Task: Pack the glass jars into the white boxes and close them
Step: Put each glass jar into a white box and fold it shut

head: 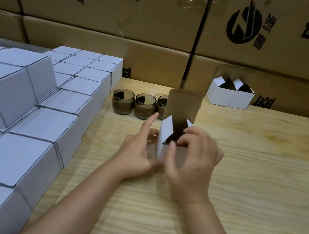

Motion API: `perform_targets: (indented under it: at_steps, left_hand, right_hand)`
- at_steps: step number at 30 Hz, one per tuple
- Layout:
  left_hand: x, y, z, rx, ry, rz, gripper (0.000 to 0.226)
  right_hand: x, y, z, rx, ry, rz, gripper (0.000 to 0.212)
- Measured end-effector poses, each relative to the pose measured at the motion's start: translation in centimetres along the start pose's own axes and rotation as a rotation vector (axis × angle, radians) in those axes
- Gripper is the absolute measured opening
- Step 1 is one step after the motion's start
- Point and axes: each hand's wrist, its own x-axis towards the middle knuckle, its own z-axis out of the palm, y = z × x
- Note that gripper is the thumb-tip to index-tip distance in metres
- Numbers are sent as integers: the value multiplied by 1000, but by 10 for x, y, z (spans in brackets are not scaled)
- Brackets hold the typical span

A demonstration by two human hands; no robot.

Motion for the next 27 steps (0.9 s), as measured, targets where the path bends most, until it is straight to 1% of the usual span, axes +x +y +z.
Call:
perform_targets:
  at_steps: [2, 4, 7, 10, 13, 15, 17, 20, 23, 25, 27]
  left_hand:
    - [1, -1, -1, -12, -8, -11, 118]
    - [1, -1, -2, -10, 1, -11, 119]
    - [0, 1, -2, 2, 2, 4, 115]
    - [0, 2, -1, 13, -3, 16, 111]
    - [1, 2, -1, 7, 2, 23, 110]
    - [1, 1, -1, -6, 2, 21, 111]
    - [1, -1, -1, -19, -4, 18, 111]
    - [1, -1, -2, -37, -15, 18, 111]
    - [1, -1, -3, -49, -31, 29, 109]
    - [0, 0, -4, -48, -43, 45, 109]
    - [-1, 1, -4, -46, -60, 75, 108]
  right_hand:
    - [5, 11, -1, 87, 43, 113, 24]
    - [8, 23, -1, 233, -10, 238, 34]
    - [11, 29, 0, 424, -93, 398, 37]
    - [14, 27, 5, 542, -75, 475, 34]
    - [15, 32, 8, 542, 39, 518, 35]
    - [15, 42, 9, 522, 102, 594, 43]
    - [14, 49, 9, 529, 58, 680, 51]
    - [14, 53, 10, 540, -63, 651, 62]
    - [16, 53, 7, 595, -171, 607, 67]
    - [17, 53, 5, 677, -224, 589, 62]
    - [18, 52, 3, 734, -239, 611, 51]
